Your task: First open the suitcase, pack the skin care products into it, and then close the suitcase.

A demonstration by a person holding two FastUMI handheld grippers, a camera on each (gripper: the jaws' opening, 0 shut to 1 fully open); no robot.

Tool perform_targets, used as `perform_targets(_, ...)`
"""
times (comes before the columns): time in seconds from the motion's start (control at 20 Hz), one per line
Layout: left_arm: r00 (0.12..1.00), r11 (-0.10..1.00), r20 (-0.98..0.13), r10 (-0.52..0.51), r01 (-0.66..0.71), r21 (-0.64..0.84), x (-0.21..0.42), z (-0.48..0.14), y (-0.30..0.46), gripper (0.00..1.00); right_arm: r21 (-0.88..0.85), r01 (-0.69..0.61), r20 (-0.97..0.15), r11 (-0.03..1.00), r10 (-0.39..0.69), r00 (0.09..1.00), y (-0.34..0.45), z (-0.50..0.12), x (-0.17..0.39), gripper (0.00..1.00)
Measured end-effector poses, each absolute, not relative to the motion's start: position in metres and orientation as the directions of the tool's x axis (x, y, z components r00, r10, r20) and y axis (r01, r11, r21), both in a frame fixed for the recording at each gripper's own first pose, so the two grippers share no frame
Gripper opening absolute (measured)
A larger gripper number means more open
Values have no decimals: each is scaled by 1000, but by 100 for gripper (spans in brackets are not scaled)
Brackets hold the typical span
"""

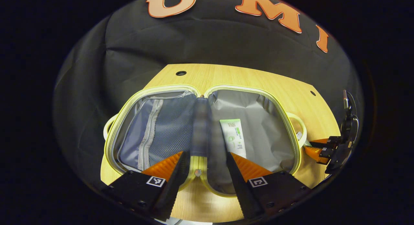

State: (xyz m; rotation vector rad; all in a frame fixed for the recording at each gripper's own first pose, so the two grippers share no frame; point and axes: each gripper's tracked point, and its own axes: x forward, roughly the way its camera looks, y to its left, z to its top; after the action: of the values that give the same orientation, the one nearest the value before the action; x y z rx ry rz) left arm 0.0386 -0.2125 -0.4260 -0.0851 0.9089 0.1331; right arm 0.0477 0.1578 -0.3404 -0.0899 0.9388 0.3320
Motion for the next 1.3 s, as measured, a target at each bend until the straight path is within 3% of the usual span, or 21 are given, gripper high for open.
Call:
perform_targets(0.35,657,993,-753,42,-108,-39,44,-413,-215,78,119,-290,-721,950,283,632,173,-267,59,32)
perform_targets(0.4,661,994,-749,37,-102,-41,44,-411,-213,79,119,-281,-715,952,279,642,175,-258,58,27)
perform_targets(0.45,669,994,-742,40,-101,-38,45,-409,-209,79,127,-277,-707,953,283,649,179,-248,60,32)
perform_targets(0.75,672,991,-740,17,-109,-77,43,-414,-188,78,74,-265,-716,961,236,657,183,-241,56,31)
perform_targets(0.95,683,992,-731,9,-100,-80,47,-412,-181,87,50,-228,-688,972,199,697,174,-219,57,32)
perform_targets(1.0,686,992,-728,8,-97,-81,47,-412,-180,82,51,-225,-669,973,201,716,176,-210,62,32)
perform_targets(1.1,688,992,-726,3,-95,-86,47,-412,-179,87,42,-237,-647,971,207,734,182,-197,65,31)
perform_targets(1.2,695,990,-719,-1,-102,-100,46,-411,-177,82,50,-260,-628,964,233,742,196,-184,67,32)
perform_targets(1.25,699,989,-715,-2,-106,-107,46,-410,-175,87,69,-276,-622,959,258,740,208,-177,69,31)
perform_targets(1.3,702,987,-712,4,-115,-108,46,-410,-170,83,87,-285,-613,954,277,740,219,-173,71,27)
